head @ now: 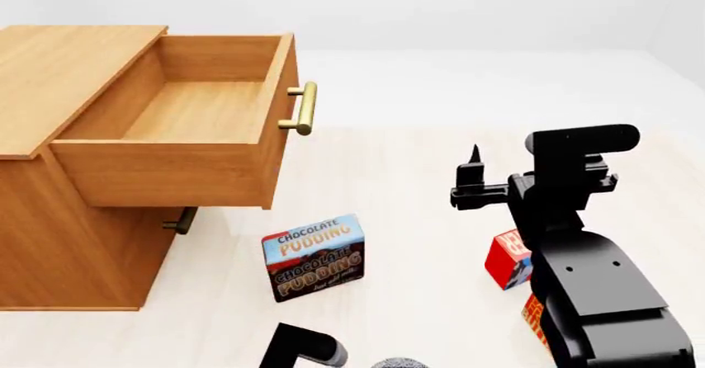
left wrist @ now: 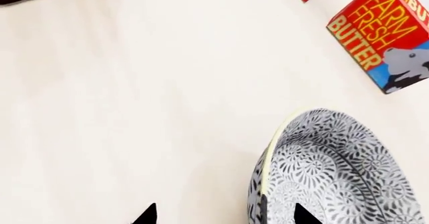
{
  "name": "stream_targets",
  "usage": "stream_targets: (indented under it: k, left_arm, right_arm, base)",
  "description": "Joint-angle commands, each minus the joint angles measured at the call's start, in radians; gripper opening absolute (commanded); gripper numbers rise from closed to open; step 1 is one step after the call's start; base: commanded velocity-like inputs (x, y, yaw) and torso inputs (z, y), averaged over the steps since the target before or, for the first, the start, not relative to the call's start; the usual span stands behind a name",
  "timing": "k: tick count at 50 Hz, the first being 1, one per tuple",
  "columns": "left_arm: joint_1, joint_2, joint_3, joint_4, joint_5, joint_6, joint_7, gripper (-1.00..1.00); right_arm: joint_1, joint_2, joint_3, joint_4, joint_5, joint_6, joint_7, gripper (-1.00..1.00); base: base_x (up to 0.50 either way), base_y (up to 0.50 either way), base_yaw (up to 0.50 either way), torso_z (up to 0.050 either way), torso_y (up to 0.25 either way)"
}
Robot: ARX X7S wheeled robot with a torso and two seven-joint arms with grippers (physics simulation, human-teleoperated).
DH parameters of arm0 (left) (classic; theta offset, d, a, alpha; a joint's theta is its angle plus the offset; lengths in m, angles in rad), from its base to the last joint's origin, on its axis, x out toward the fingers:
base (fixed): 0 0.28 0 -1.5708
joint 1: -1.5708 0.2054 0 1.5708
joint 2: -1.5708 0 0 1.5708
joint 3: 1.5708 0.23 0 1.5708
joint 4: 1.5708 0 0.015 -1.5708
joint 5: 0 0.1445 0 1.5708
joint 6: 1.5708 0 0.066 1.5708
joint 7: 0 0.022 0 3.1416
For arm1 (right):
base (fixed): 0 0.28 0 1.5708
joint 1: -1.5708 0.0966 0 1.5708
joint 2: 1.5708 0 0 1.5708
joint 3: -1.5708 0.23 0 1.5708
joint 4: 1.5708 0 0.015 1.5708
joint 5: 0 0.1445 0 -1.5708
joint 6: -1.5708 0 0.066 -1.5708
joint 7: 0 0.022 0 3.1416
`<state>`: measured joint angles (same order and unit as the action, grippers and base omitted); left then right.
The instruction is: Put the bowl in the top drawer of the cabinet.
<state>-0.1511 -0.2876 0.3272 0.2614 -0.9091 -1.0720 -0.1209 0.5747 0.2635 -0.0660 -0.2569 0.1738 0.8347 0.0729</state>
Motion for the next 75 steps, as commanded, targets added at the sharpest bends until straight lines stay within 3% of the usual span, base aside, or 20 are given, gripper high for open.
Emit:
stream_targets:
  k: [1, 9, 10, 21, 39, 47, 75]
  left_arm:
    - [-0.020, 0.051, 0.074, -0.114, 0.079, 0.028, 0.049, 1.00]
    - [-0.031, 0.061, 0.108, -0.133, 0.090, 0.038, 0.067, 1.00]
    - [-0.033, 0.062, 0.111, -0.138, 0.092, 0.042, 0.070, -1.00]
    - [-0.027, 0.073, 0.121, -0.149, 0.096, 0.078, 0.085, -1.00]
    - [0.033, 0.002, 0.025, 0.096, -0.001, 0.098, 0.054, -1.00]
    - [0.026, -0.028, -0.067, 0.228, -0.094, 0.069, -0.017, -1.00]
    - [-0.103, -0.124, -0.407, 0.424, -0.544, 0.012, -0.333, -1.00]
  right_arm:
    - [-0.005, 0.002, 0.003, 0.005, 0.008, -0.008, -0.001, 1.00]
    - [-0.013, 0.006, 0.008, -0.007, 0.017, -0.007, -0.003, 1.00]
    - [-0.014, 0.007, 0.009, -0.007, 0.018, -0.008, -0.003, 1.00]
    - [-0.020, 0.008, 0.008, -0.007, 0.024, -0.015, -0.002, 1.00]
    - [-0.040, 0.019, 0.012, -0.016, 0.032, -0.019, 0.001, 1.00]
    - [-0.044, 0.024, 0.023, -0.030, 0.041, -0.013, 0.003, 1.00]
    - [-0.116, 0.033, 0.069, -0.074, 0.074, -0.040, 0.004, 1.00]
  base:
    - [0.01, -0.01, -0.01, 0.000, 0.000]
    - [0.01, -0.01, -0.01, 0.000, 0.000]
    - [0.00, -0.01, -0.01, 0.000, 0.000]
    - [0.00, 0.00, 0.00, 0.000, 0.000]
    - [0.00, 0.00, 0.00, 0.000, 0.000]
    - [0.00, 0.00, 0.00, 0.000, 0.000]
    - [0.00, 0.00, 0.00, 0.000, 0.000]
